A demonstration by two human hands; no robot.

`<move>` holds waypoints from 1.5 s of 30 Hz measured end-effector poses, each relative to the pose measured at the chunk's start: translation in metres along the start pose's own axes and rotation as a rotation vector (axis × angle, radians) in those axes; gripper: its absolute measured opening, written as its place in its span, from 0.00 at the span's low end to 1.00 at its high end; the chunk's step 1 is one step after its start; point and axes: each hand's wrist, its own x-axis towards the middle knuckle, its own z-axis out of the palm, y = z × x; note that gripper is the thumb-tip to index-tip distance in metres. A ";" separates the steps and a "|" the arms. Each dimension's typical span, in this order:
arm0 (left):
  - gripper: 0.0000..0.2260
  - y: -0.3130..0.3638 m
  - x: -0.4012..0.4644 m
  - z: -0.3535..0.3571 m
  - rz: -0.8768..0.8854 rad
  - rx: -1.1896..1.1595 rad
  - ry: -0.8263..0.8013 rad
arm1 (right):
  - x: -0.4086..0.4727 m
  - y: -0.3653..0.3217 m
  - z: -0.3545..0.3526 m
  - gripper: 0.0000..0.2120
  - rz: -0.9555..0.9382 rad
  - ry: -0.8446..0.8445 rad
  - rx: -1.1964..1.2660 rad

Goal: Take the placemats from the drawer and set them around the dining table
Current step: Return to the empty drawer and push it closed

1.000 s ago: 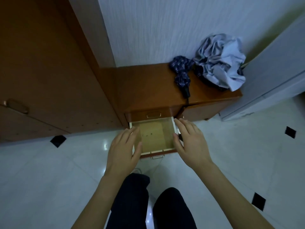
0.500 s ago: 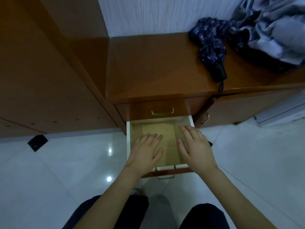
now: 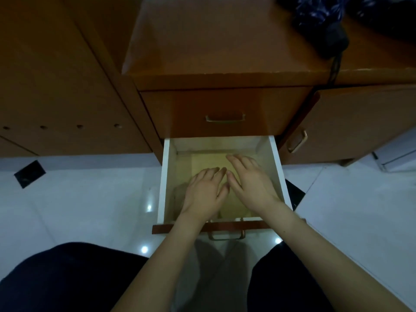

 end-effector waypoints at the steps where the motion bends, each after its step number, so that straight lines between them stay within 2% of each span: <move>1: 0.24 0.000 -0.003 0.000 -0.005 -0.008 -0.004 | -0.005 -0.001 0.001 0.28 0.016 -0.002 0.009; 9: 0.25 0.004 -0.045 0.002 -0.076 0.040 -0.029 | -0.060 -0.005 0.012 0.27 0.012 -0.112 0.026; 12: 0.23 0.002 -0.060 0.006 -0.090 0.064 -0.040 | -0.075 0.003 0.016 0.29 -0.063 -0.187 0.007; 15: 0.28 0.004 -0.077 0.004 -0.087 0.063 -0.035 | -0.083 0.012 0.015 0.32 -0.165 -0.303 -0.046; 17: 0.29 0.005 -0.072 -0.005 -0.071 0.052 0.015 | -0.083 0.017 0.016 0.31 -0.215 -0.344 -0.085; 22: 0.25 0.009 -0.016 -0.048 0.060 0.123 0.225 | -0.070 0.022 0.015 0.30 -0.299 -0.383 -0.113; 24: 0.24 0.014 0.004 -0.060 0.114 0.156 0.258 | -0.067 0.023 0.013 0.30 -0.318 -0.380 -0.122; 29: 0.33 0.015 0.040 -0.088 0.190 0.290 0.408 | -0.067 0.023 0.018 0.30 -0.357 -0.460 -0.106; 33: 0.40 0.016 0.078 -0.121 0.132 0.385 0.464 | -0.067 0.025 0.029 0.26 -0.329 -0.481 -0.051; 38: 0.46 0.008 0.097 -0.122 0.083 0.550 0.485 | -0.071 0.025 0.033 0.22 -0.316 -0.483 -0.061; 45: 0.46 -0.006 0.109 -0.111 0.113 0.631 0.595 | -0.068 0.026 0.037 0.20 -0.330 -0.420 -0.103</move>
